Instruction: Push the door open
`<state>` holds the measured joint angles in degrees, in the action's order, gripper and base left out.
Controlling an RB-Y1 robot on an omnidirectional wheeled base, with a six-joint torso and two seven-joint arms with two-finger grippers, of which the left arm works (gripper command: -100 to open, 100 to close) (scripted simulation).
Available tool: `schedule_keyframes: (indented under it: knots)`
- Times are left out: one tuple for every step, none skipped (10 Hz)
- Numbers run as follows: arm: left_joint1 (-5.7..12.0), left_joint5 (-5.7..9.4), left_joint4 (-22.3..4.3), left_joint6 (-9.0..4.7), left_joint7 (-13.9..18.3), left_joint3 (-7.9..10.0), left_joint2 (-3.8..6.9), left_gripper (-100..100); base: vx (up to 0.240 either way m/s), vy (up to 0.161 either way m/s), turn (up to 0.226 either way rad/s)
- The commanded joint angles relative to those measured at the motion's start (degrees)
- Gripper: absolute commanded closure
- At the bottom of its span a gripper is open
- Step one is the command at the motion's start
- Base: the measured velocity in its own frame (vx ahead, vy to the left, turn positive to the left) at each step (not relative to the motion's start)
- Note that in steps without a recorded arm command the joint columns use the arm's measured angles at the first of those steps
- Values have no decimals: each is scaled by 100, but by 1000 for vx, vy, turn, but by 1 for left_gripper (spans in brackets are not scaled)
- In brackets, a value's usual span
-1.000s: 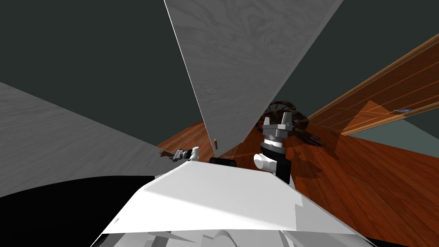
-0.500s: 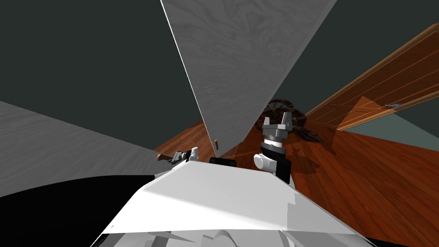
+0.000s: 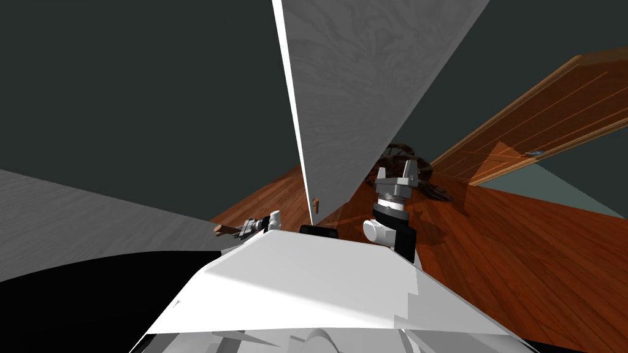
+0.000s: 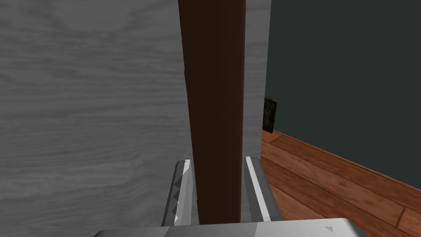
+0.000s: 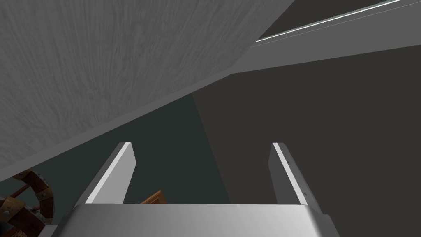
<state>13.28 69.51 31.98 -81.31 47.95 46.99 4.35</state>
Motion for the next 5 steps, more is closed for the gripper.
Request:
schedule_keyframes:
  knots:
    - [-31, 185, -81, -163, 23, 199, 31, 100, -24, 70, -212]
    - [-39, 299, -94, -243, 11, 318, 60, 100, -21, 174, -224]
    - [-43, 356, -100, -282, 5, 377, 73, 100, -11, 160, -129]
    - [-43, 356, -100, -282, 5, 377, 73, 100, -14, 98, -12]
    - [-52, 517, -119, -394, -12, 544, 103, 100, -37, 133, -158]
